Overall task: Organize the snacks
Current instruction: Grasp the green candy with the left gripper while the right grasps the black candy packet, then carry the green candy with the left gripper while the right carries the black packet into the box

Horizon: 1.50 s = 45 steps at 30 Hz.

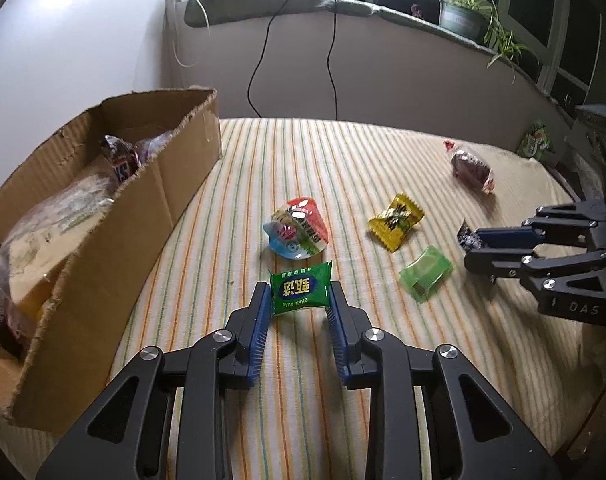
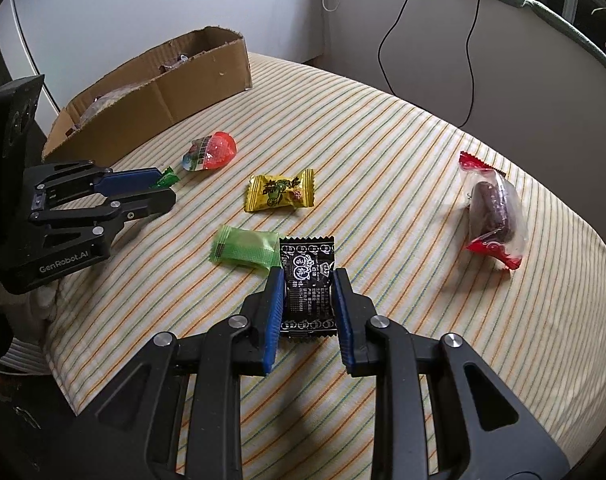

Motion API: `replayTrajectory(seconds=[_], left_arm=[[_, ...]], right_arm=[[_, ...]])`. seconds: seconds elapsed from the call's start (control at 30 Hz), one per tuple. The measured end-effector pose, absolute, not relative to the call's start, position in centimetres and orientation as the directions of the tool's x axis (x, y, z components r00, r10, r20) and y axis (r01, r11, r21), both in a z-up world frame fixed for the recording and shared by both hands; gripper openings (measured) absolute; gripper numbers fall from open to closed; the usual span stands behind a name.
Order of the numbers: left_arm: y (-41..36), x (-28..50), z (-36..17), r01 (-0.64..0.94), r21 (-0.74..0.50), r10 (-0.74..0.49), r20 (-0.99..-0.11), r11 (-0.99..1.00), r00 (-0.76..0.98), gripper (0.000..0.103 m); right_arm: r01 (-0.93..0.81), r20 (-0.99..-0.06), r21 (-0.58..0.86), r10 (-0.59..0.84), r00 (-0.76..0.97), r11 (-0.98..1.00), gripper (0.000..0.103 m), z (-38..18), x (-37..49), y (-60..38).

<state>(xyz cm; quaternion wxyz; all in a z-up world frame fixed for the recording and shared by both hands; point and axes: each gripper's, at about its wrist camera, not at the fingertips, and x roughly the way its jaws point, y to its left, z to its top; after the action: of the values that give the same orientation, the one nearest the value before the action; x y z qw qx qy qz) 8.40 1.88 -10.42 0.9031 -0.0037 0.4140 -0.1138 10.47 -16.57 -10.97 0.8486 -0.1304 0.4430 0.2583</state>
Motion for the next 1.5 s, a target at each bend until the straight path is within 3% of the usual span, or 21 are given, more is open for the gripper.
replayTrajectory(seconds=[0.7, 1.5], left_arm=[[5.6, 6.1, -5.3, 0.133, -0.116, -0.176, -0.647, 0.984, 0.742, 0.027], [14.6, 3.8, -5.3, -0.031, -0.138, -0.063, -0.633, 0.99, 0.772, 0.027]], right_arm=[[-0.561, -0.764, 0.022, 0.376, 0.525, 0.827, 0.025, -7.1, 11.2, -15.2], [-0.721, -0.72, -0.008, 0.497, 0.485, 0.693, 0.025, -2.1, 14.5, 0.2]])
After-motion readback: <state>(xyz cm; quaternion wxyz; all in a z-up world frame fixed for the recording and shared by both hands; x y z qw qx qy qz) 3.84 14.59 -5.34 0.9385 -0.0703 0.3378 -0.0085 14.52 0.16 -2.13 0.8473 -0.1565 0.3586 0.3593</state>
